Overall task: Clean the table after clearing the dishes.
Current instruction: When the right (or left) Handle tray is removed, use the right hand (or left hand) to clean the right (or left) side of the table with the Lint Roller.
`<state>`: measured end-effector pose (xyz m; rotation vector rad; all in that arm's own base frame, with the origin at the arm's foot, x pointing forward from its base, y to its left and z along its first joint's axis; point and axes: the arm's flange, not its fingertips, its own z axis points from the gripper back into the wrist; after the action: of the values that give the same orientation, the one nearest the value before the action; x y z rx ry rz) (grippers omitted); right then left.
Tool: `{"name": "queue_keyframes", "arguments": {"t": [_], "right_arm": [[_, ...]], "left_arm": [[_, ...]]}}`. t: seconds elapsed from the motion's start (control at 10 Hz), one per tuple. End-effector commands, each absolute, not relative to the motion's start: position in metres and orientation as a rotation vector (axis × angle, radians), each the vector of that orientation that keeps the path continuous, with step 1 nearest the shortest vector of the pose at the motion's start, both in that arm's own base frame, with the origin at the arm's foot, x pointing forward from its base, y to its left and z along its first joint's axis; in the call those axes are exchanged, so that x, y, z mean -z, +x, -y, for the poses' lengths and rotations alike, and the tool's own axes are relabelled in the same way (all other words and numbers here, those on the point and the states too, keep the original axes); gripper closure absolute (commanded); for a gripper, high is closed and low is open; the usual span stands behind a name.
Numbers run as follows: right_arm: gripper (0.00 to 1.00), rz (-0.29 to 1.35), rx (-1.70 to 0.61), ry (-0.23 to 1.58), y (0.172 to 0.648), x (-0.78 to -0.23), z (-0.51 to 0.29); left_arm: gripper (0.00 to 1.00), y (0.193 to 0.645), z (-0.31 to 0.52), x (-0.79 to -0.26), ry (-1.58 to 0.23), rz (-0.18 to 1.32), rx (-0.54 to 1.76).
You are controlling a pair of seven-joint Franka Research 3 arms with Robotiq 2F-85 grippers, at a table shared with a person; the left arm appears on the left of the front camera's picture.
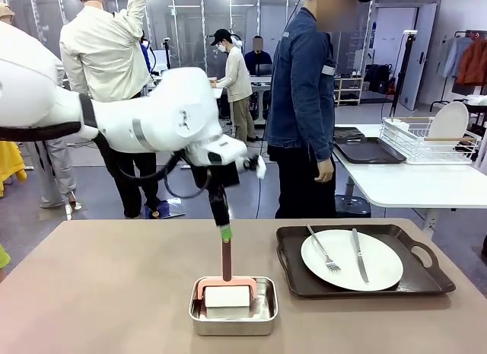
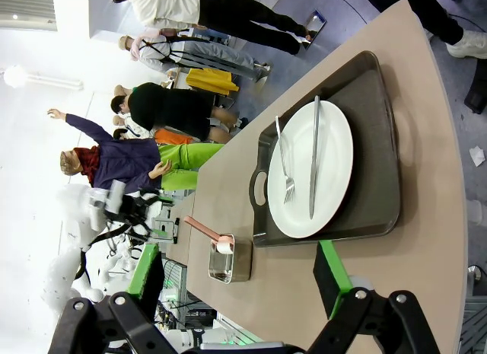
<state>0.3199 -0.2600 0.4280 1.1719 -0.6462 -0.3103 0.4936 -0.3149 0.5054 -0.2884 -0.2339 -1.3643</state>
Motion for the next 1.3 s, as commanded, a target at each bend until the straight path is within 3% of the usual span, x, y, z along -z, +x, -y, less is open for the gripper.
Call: {"name": "queue_keyframes", "arguments": {"t": [0.0, 0.4, 0.5, 0.6, 0.8, 1.2], "right_arm": [[0.0, 0.659, 0.296, 1.177, 0.319, -0.43, 0.259], [0.0, 0.659, 0.296, 1.177, 0.319, -0.43, 0.259], [0.0, 0.659, 0.296, 1.177, 0.319, -0.43, 0.259], [0.0, 0.659, 0.296, 1.177, 0.319, -0.43, 0.259], [0.0, 0.659, 0.296, 1.177, 0.319, -0.43, 0.259], [0.0, 0.659, 0.296, 1.177, 0.319, -0.43, 0.259]], "left_arm": [[0.0, 0.49, 0.223, -0.56, -0.526, 0.403, 1.123], [0.0, 0.465, 0.069, -0.576, -0.955, 0.48, 0.695], [0.0, 0.456, 0.017, -0.577, -0.976, 0.529, 0.583], [0.0, 0.442, -0.035, -0.572, -1.066, 0.486, 0.511], [0.0, 0.411, -0.145, -0.548, -1.089, 0.362, 0.344], [0.0, 0.358, -0.305, -0.492, -0.982, 0.404, 0.152]]}}
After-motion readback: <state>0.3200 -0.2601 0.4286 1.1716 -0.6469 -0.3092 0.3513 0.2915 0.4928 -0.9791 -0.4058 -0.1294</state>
